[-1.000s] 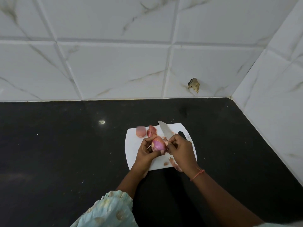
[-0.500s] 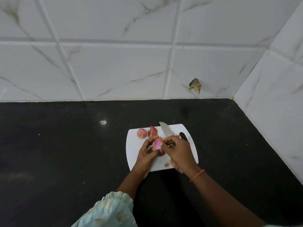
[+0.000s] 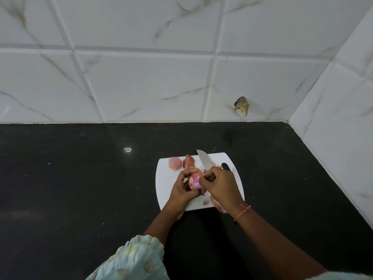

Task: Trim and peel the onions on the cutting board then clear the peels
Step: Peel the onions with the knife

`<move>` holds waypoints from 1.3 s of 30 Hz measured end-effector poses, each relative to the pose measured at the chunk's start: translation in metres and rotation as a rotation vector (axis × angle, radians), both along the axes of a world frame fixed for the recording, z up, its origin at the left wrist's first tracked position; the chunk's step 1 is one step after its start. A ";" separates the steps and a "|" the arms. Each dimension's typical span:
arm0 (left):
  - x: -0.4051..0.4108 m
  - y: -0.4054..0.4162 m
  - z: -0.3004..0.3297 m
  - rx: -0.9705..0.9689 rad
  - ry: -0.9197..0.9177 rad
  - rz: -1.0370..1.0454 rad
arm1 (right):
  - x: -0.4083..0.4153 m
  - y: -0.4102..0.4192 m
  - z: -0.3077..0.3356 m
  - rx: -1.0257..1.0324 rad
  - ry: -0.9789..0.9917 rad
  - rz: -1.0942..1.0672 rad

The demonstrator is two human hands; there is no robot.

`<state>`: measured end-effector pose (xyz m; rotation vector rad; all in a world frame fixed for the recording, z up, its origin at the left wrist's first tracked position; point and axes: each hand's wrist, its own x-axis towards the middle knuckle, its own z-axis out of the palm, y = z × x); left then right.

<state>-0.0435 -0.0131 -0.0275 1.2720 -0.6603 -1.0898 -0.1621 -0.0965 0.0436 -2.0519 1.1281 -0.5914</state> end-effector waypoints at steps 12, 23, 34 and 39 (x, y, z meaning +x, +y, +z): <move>-0.001 0.000 0.003 0.001 0.039 -0.009 | -0.001 0.001 0.003 -0.051 0.032 0.016; 0.000 0.000 0.004 -0.022 0.065 -0.023 | 0.002 0.000 0.003 -0.092 0.072 0.034; 0.001 0.000 0.004 -0.024 0.094 -0.002 | -0.004 -0.003 -0.002 0.003 0.027 0.103; 0.000 0.000 0.004 -0.031 0.089 -0.012 | -0.004 -0.004 -0.001 0.008 0.068 0.150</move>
